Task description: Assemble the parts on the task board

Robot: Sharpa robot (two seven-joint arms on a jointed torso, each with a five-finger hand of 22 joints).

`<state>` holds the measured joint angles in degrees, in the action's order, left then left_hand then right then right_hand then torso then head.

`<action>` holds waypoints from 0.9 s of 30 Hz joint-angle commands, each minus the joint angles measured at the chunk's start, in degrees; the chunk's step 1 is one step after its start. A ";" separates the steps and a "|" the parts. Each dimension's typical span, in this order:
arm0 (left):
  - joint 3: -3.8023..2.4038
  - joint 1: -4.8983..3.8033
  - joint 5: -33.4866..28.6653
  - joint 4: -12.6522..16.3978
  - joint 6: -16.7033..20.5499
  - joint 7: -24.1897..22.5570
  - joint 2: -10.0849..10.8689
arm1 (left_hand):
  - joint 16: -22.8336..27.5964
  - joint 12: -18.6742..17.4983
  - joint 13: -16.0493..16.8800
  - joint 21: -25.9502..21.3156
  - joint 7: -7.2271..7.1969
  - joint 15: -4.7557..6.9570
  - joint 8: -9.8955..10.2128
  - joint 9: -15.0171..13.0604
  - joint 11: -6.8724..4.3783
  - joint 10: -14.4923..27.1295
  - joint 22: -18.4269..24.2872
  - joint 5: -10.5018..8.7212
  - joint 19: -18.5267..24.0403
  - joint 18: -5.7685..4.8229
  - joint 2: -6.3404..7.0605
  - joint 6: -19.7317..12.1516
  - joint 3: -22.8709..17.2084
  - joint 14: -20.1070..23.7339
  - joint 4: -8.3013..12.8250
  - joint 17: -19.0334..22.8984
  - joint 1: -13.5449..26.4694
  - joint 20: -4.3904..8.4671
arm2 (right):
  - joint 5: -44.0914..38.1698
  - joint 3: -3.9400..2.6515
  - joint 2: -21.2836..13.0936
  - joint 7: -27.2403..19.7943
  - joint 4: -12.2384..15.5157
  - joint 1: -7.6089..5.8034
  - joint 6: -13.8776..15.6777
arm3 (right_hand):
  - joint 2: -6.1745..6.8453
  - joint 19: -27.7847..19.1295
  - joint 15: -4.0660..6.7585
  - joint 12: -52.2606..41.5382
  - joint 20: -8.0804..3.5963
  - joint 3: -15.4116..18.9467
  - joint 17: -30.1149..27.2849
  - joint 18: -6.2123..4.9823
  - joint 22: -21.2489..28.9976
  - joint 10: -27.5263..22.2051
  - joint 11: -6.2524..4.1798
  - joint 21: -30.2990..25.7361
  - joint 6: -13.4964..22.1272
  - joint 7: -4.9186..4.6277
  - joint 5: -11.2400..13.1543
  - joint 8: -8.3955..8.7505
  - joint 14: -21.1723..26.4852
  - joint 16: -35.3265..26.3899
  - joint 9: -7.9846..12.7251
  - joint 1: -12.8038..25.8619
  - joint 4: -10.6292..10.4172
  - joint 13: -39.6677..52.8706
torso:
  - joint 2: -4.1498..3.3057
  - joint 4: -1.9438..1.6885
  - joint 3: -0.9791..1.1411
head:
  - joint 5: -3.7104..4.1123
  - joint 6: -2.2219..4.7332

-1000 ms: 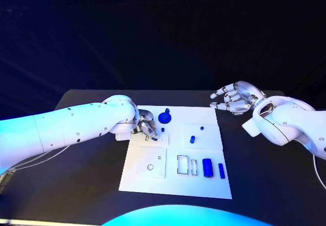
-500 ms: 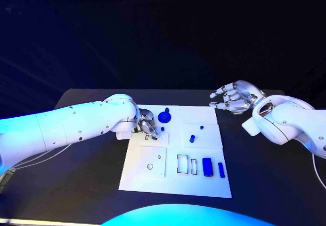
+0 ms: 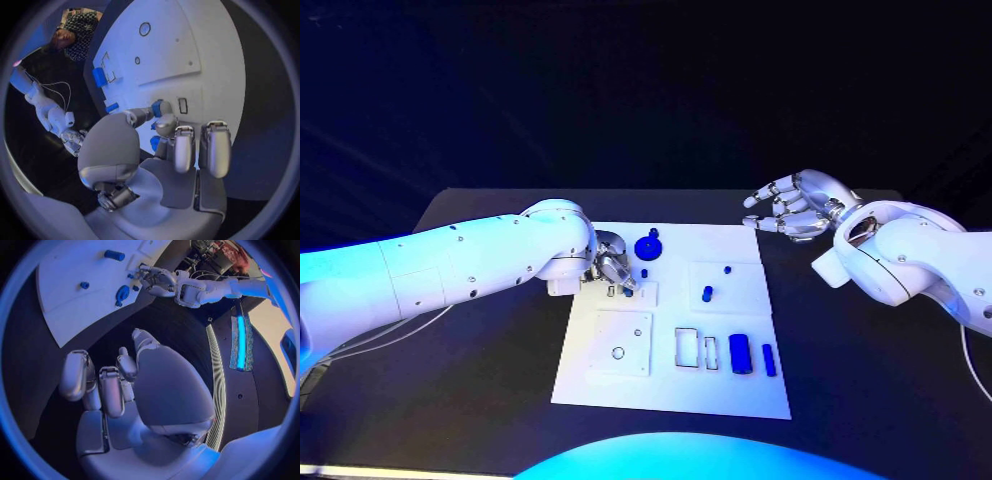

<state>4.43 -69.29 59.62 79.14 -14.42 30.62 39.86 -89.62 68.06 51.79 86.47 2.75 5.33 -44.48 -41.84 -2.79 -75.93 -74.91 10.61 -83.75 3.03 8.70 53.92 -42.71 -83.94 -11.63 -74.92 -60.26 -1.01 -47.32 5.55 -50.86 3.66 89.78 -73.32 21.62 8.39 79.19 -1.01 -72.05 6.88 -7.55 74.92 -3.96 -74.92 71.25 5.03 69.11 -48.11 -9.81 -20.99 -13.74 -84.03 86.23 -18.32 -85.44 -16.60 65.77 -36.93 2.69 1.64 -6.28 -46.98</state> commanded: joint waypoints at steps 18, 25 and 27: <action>0.23 0.26 0.44 0.13 -2.53 -0.24 -0.11 | -0.38 -0.58 0.59 0.38 -2.32 0.52 1.32 0.20 -0.37 -0.47 -6.13 -0.91 -0.89 -1.13 2.41 3.28 5.49 -6.06 1.40 -15.08 3.17 0.33 | -0.49 0.01 -0.10 -0.51 0.15 0.07 -0.73 | 0.22 -0.23 0.32 0.07 -0.22 -0.52 5.78 -0.81 -2.73 -0.49 -0.04 -0.29 0.40 -0.16 -0.34 -0.34 -3.65 -0.17 0.09 0.47 0.01 0.03 | 0.08 -0.02 -0.08 | 0.23 -0.33; 0.21 0.28 0.76 0.08 -2.43 -0.30 0.09 | -0.38 -0.69 0.78 0.33 -2.31 0.53 1.68 0.23 -0.37 -0.50 -6.13 -1.22 -0.88 -1.13 2.61 3.61 9.52 -6.06 -1.05 -15.08 3.60 0.35 | -0.49 0.01 -0.11 -0.63 0.13 0.12 -0.62 | 0.28 -0.32 0.32 0.12 -0.22 -0.56 5.70 -0.85 -2.63 -0.55 -0.03 -0.48 0.39 -0.17 -0.34 -0.40 -3.63 -0.21 0.09 0.64 -0.04 -0.05 | 0.07 -0.04 -0.09 | 0.28 -0.20; 0.21 0.28 0.84 -0.05 -2.26 -0.33 0.13 | -0.38 -0.71 0.93 0.35 -2.28 0.52 1.84 0.23 -0.35 -0.53 -6.24 -1.30 -0.93 -1.15 2.64 3.72 11.55 -6.06 -2.55 -15.08 3.83 0.35 | -0.49 0.01 -0.11 -0.68 0.13 0.14 -0.56 | 0.31 -0.35 0.31 0.14 -0.22 -0.57 5.72 -0.86 -2.60 -0.56 -0.03 -0.54 0.40 -0.17 -0.29 -0.42 -3.63 -0.20 0.10 0.76 -0.05 -0.08 | 0.08 -0.01 -0.09 | 0.24 -0.17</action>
<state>4.57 -69.12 60.13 79.06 -15.49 30.57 40.02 -89.62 67.60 52.67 86.47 0.18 5.43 -43.00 -41.65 -3.08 -76.18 -74.90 9.62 -83.95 3.03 10.85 57.65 -31.78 -83.84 -13.94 -74.92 -56.65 -0.81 -47.33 5.57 -50.98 3.59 89.84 -73.24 21.59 8.61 79.19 -1.01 -72.05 6.88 -7.86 74.91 -3.96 -74.94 71.25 5.03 68.84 -48.11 -9.81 -20.98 -13.96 -84.03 86.23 -18.27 -85.21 -16.60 65.78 -36.85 2.66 1.54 -5.99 -47.19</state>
